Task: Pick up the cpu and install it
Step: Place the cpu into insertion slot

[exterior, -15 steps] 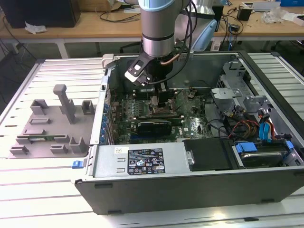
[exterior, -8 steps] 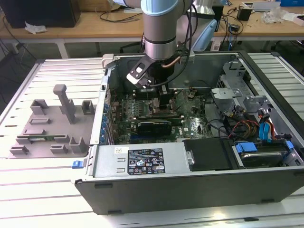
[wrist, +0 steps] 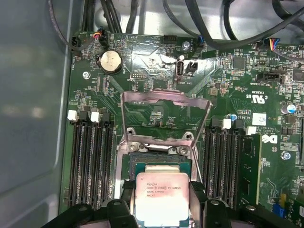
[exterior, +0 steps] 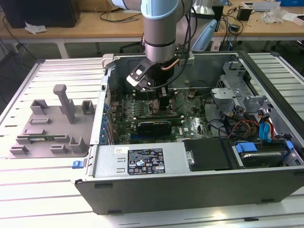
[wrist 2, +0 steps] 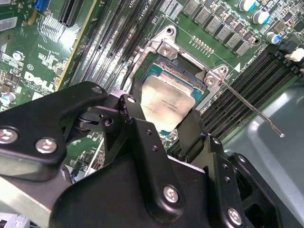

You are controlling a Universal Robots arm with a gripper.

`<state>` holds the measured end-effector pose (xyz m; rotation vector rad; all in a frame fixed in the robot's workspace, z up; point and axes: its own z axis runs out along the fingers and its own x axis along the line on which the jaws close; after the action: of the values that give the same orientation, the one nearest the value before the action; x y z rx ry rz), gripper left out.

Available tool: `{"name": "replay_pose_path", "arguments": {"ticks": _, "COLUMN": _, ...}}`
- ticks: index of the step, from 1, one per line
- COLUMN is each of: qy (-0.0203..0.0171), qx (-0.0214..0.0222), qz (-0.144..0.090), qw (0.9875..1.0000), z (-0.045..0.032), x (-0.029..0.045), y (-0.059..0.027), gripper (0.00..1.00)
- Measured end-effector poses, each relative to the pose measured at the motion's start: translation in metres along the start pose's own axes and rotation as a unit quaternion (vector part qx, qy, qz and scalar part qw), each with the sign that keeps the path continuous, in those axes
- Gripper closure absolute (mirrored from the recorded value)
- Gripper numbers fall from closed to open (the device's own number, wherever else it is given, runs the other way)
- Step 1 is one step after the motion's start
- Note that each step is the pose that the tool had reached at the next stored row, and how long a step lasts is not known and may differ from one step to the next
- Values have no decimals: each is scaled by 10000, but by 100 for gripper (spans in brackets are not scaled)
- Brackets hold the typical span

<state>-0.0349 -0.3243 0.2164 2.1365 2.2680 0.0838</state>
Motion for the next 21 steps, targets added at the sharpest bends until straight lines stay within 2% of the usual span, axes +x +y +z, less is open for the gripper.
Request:
{"name": "replay_pose_path", "arguments": {"ticks": 6, "qy": 1, "qx": 0, "qz": 0, "qw": 10000, "z": 1, "x": 0, "y": 0, "gripper": 45}}
{"name": "replay_pose_path", "arguments": {"ticks": 7, "qy": 0, "qx": 0, "qz": 0, "qw": 10000, "z": 1, "x": 0, "y": 0, "gripper": 38}}
{"name": "replay_pose_path", "arguments": {"ticks": 10, "qy": 1, "qx": 0, "qz": 0, "qw": 10000, "z": 3, "x": 0, "y": 0, "gripper": 38}}
{"name": "replay_pose_path", "arguments": {"ticks": 16, "qy": -1, "qx": 0, "qz": 0, "qw": 10000, "z": 58, "x": -1, "y": -4, "gripper": 38}}
{"name": "replay_pose_path", "arguments": {"ticks": 21, "qy": 25, "qx": -2, "qz": 1, "qw": 10000, "z": 75, "x": 23, "y": -26, "gripper": 38}}
